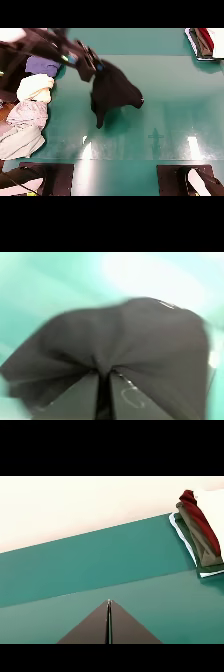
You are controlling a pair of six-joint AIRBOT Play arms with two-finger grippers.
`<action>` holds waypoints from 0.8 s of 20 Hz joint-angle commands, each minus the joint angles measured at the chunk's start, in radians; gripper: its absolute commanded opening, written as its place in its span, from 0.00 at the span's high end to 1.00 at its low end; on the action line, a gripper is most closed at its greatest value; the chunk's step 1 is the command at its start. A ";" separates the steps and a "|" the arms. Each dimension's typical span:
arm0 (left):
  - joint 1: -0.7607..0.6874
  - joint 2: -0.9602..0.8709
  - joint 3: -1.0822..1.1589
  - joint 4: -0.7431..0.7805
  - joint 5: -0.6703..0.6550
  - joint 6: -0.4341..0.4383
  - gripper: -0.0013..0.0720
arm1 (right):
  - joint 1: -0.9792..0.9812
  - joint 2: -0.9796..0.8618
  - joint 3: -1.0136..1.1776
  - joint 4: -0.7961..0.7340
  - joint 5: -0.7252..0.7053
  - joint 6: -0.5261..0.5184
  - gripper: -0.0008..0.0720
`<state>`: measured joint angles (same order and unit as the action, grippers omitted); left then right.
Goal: Fold the shirts.
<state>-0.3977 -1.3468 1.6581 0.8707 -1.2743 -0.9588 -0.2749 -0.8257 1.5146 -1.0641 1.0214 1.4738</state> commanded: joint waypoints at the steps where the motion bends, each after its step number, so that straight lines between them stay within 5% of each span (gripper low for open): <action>1: -0.019 -0.093 -0.121 -0.055 0.040 -0.066 0.78 | 0.001 0.004 0.000 0.000 0.028 0.000 0.96; 2: -0.019 -0.113 -0.121 -0.082 0.060 -0.079 0.27 | 0.001 0.003 0.000 0.000 0.030 0.000 0.96; 3: -0.019 -0.120 -0.121 -0.090 0.094 -0.111 0.00 | 0.001 0.003 0.000 0.000 0.032 0.000 0.96; 7: 0.112 -0.111 -0.043 0.029 -0.035 -0.200 0.01 | 0.001 0.000 0.000 -0.001 0.052 0.000 0.96; 9: 0.242 -0.080 -0.075 0.048 -0.071 -0.240 0.30 | 0.001 0.000 0.000 0.000 0.061 0.000 0.96; 16: 0.546 0.043 -0.727 -0.039 -0.031 -0.183 0.30 | 0.001 -0.015 -0.001 0.000 0.069 0.000 0.96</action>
<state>0.0513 -1.3342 1.1683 0.8894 -1.3273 -1.1778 -0.2749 -0.8318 1.5146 -1.0645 1.0824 1.4734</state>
